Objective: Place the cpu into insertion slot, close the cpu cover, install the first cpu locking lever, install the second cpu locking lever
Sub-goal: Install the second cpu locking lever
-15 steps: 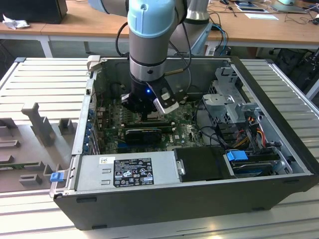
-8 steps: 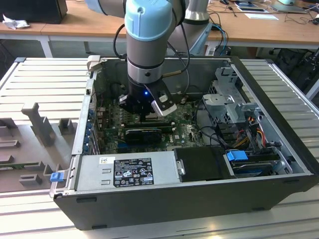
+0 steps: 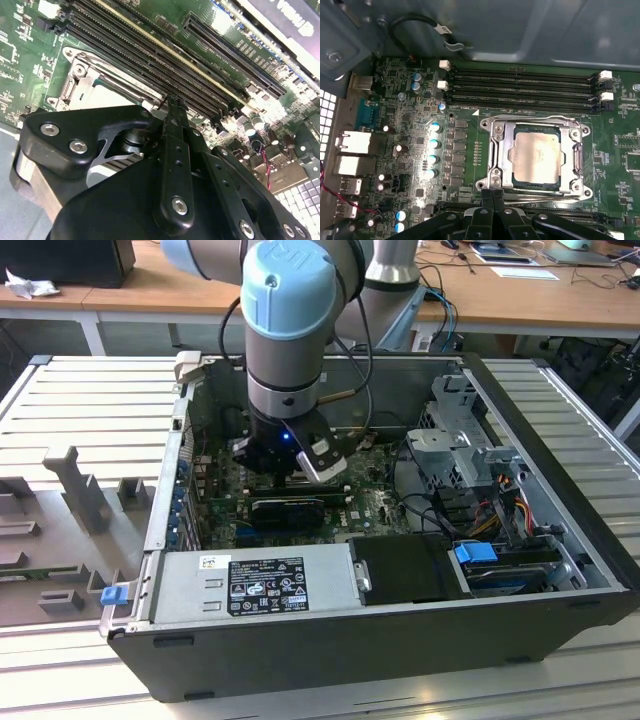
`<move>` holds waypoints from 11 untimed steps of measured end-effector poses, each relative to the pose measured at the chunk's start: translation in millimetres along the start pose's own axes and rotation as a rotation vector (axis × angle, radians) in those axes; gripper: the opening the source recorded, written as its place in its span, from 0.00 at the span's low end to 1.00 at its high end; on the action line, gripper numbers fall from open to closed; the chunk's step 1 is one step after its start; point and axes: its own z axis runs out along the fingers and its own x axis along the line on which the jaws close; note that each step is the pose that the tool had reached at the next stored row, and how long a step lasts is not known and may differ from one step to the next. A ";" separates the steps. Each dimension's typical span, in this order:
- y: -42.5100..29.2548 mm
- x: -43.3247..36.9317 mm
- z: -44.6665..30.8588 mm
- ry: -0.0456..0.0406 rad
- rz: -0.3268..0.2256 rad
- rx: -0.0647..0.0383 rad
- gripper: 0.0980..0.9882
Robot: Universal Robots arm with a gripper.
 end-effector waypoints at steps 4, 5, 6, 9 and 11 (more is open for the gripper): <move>-0.9 5.7 1.5 -0.0006 0.000 -0.006 0.01; -1.0 5.9 2.1 -0.0008 0.000 -0.008 0.01; -1.2 6.0 2.6 -0.0009 -0.001 -0.009 0.01; -1.8 6.2 4.3 -0.0015 -0.001 -0.021 0.01; -2.0 6.2 5.0 -0.0022 -0.001 -0.031 0.01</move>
